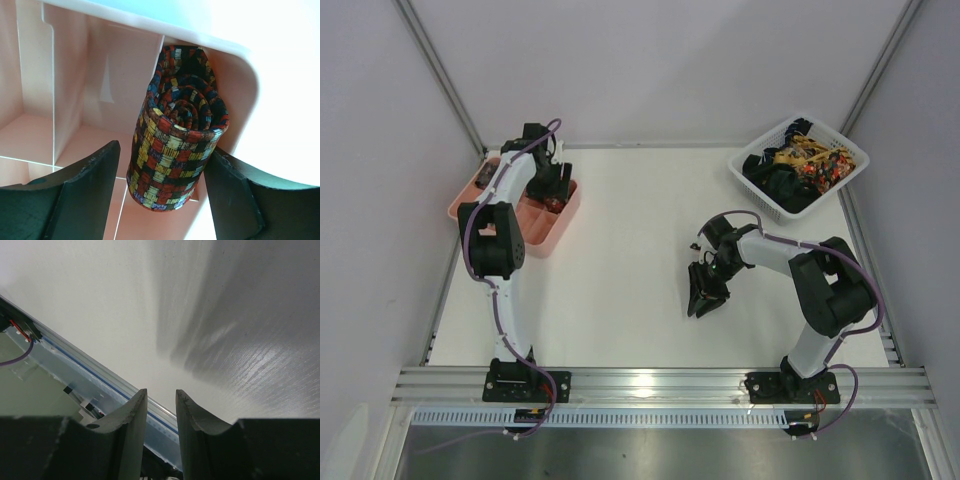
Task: Roll the ties
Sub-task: Place the rolled tie into the container
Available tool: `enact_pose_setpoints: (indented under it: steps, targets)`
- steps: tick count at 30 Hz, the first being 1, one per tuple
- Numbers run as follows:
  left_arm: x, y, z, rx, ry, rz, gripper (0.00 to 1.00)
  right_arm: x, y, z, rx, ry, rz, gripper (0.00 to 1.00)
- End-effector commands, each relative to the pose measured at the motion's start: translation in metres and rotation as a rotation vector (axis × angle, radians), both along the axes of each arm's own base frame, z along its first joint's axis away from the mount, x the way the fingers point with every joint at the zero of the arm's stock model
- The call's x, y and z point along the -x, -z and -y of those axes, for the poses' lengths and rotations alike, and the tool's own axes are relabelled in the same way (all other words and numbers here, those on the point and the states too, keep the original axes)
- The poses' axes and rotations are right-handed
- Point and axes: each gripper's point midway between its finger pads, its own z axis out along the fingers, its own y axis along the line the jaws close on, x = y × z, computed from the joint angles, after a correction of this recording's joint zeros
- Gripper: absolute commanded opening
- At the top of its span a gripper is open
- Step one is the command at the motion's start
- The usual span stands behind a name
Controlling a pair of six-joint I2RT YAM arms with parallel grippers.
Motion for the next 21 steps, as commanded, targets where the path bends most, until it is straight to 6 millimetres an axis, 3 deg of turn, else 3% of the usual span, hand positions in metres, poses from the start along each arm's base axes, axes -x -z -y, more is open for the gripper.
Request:
enact_pose_setpoints:
  steps: [1,9,16,21]
  targets:
    - [0.0,-0.035,0.008,0.052,-0.011,0.074,0.71,-0.008,-0.005,-0.007,-0.027,-0.016,0.029,0.35]
    - [-0.003,-0.031,0.017,0.121,-0.008,0.075,0.71,-0.008,-0.007,-0.007,-0.028,-0.016,0.034,0.35]
    - [0.004,-0.029,0.005,0.102,-0.044,0.083,0.72,-0.009,-0.007,-0.008,-0.028,-0.013,0.033,0.35]
    - [0.005,-0.04,-0.001,0.086,-0.057,0.11,0.73,-0.008,-0.005,-0.008,-0.029,-0.016,0.029,0.35]
